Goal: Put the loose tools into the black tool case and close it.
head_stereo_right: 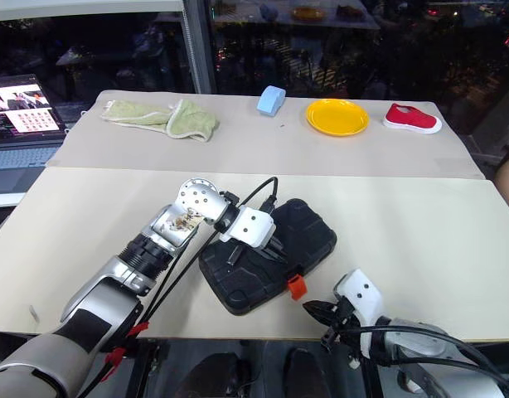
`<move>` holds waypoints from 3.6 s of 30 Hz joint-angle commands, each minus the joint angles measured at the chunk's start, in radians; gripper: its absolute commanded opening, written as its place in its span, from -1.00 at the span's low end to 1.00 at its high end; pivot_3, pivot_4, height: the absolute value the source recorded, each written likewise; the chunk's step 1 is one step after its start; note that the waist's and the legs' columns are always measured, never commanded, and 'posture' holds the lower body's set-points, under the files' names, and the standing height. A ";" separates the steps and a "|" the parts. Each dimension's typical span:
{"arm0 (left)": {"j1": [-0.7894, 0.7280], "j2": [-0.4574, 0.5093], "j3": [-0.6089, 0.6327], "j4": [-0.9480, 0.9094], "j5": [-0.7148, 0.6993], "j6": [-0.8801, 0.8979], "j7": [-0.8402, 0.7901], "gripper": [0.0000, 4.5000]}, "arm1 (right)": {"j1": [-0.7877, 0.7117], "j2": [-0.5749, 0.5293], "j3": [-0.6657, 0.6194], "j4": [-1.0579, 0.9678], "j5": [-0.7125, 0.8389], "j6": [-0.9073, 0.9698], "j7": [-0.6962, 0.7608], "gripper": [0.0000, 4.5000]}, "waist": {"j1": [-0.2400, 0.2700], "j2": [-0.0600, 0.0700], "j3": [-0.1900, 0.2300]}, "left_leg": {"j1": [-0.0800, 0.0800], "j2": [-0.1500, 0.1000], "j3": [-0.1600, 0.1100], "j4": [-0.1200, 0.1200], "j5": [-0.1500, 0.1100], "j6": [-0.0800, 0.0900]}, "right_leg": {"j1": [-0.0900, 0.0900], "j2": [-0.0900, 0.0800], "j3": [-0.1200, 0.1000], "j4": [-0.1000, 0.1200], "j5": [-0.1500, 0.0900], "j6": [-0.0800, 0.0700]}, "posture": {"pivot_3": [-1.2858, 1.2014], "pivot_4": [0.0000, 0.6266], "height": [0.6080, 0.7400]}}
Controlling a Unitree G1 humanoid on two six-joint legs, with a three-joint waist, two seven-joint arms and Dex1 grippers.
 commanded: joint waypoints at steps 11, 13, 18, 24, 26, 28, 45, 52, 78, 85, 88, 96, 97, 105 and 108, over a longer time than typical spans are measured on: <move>0.015 0.023 -0.063 0.061 0.071 0.005 -0.035 -0.78 | -0.075 0.101 0.055 0.085 -0.072 -0.110 -0.030 -1.00 | -0.007 0.000 0.000 | 0.005 0.000 0.000 0.000 0.001 -0.002 | 0.004 0.001 0.000 0.000 0.000 -0.001 | 0.03 -0.52 0.88; 0.014 0.023 -0.062 0.062 0.071 0.005 -0.035 -0.78 | -0.075 0.111 0.047 0.072 -0.061 -0.113 -0.026 -1.00 | -0.011 0.000 0.000 | 0.008 0.001 0.000 0.000 0.001 -0.002 | 0.008 0.001 0.000 0.000 0.000 0.000 | 0.03 -0.52 0.88; 0.012 0.020 -0.061 0.064 0.070 0.006 -0.037 -0.78 | -0.081 0.146 0.016 0.038 -0.034 -0.144 -0.021 -1.00 | -0.018 0.000 0.000 | 0.009 0.001 0.000 0.000 0.001 -0.001 | 0.009 0.001 0.000 0.000 0.000 0.000 | 0.03 -0.52 0.88; 0.007 0.012 -0.062 0.074 0.071 0.002 -0.037 -0.78 | -0.107 0.168 0.000 0.006 -0.019 -0.134 -0.027 -1.00 | -0.022 0.000 0.000 | 0.009 0.001 0.000 0.000 0.001 -0.001 | 0.008 0.001 0.000 0.000 0.000 0.000 | 0.03 -0.52 0.88; 0.005 0.010 -0.062 0.078 0.071 0.000 -0.036 -0.78 | -0.116 0.172 -0.001 -0.003 -0.015 -0.133 -0.029 -1.00 | -0.023 0.000 0.000 | 0.009 0.001 0.000 0.000 0.001 -0.001 | 0.008 0.001 0.000 0.000 0.000 0.000 | 0.03 -0.52 0.88; 0.003 0.008 -0.061 0.082 0.072 -0.003 -0.035 -0.78 | -0.124 0.178 -0.002 -0.011 -0.012 -0.134 -0.032 -1.00 | -0.023 0.000 0.001 | 0.009 0.001 0.000 0.000 0.001 -0.001 | 0.008 0.001 0.000 0.000 0.000 0.000 | 0.03 -0.52 0.88; 0.003 0.008 -0.054 0.084 0.076 -0.004 -0.046 -0.78 | -0.223 0.228 0.103 0.158 -0.112 -0.162 -0.047 -1.00 | -0.025 0.001 0.001 | 0.008 0.001 0.000 0.000 0.001 -0.002 | 0.006 0.001 0.000 0.001 0.000 0.000 | 0.03 -0.52 0.88; 0.003 0.015 -0.050 0.081 0.080 -0.004 -0.048 -0.78 | -0.231 0.249 0.121 0.186 -0.128 -0.187 -0.040 -1.00 | -0.029 0.001 0.001 | 0.008 0.001 0.000 -0.001 0.001 -0.002 | 0.006 0.002 0.001 0.001 0.001 -0.002 | 0.03 -0.52 0.88; 0.027 -0.007 -0.061 0.099 0.097 -0.038 -0.021 -0.78 | -0.343 0.227 0.051 -0.048 0.027 0.034 -0.060 -1.00 | -0.026 0.001 0.001 | 0.001 0.001 0.000 -0.001 0.002 -0.003 | -0.001 0.002 0.001 0.002 0.002 -0.004 | 0.03 -0.52 0.88; 0.027 -0.002 -0.058 0.100 0.098 -0.037 -0.017 -0.78 | -0.270 0.165 -0.005 -0.115 0.042 0.062 -0.067 -1.00 | -0.026 0.001 0.001 | 0.001 0.001 0.000 -0.001 0.002 -0.004 | -0.002 0.002 0.001 0.002 0.002 -0.004 | 0.03 -0.52 0.88; 0.025 -0.003 -0.055 0.105 0.101 -0.038 -0.016 -0.81 | -0.209 0.169 -0.019 -0.124 0.042 0.068 -0.085 -0.87 | -0.014 0.003 -0.002 | 0.002 0.001 0.000 -0.001 0.002 -0.002 | 0.000 0.002 0.001 0.001 0.002 -0.002 | 0.03 -0.52 0.88; 0.022 0.002 -0.047 0.109 0.108 -0.043 -0.029 -0.83 | -0.137 0.194 0.019 -0.094 -0.031 0.013 -0.152 0.27 | 0.000 0.002 -0.003 | 0.002 -0.002 0.000 -0.001 0.002 -0.003 | 0.000 0.000 0.000 0.000 0.004 -0.006 | 0.03 -0.52 0.88; 0.019 0.003 -0.046 0.112 0.107 -0.045 -0.031 -0.83 | -0.131 0.194 0.008 -0.098 -0.028 0.014 -0.154 0.38 | 0.000 0.002 -0.003 | 0.003 -0.002 0.000 -0.001 0.001 -0.004 | 0.000 0.000 0.000 0.000 0.004 -0.006 | 0.03 -0.52 0.88; -0.005 -0.008 -0.042 0.147 0.112 -0.060 -0.024 -0.83 | -0.051 0.198 -0.031 -0.115 -0.013 0.015 -0.167 0.38 | 0.001 0.002 -0.003 | 0.003 -0.002 -0.002 -0.001 0.001 -0.002 | 0.000 0.001 0.000 0.001 0.002 -0.004 | 0.03 -0.52 0.88; -0.015 -0.014 -0.040 0.160 0.111 -0.064 -0.024 -0.83 | -0.058 0.204 0.005 -0.076 -0.040 -0.003 -0.178 0.38 | 0.001 0.002 -0.003 | 0.003 -0.002 -0.001 -0.001 -0.001 0.000 | 0.001 0.001 0.000 0.000 0.001 -0.001 | 0.03 -0.52 0.88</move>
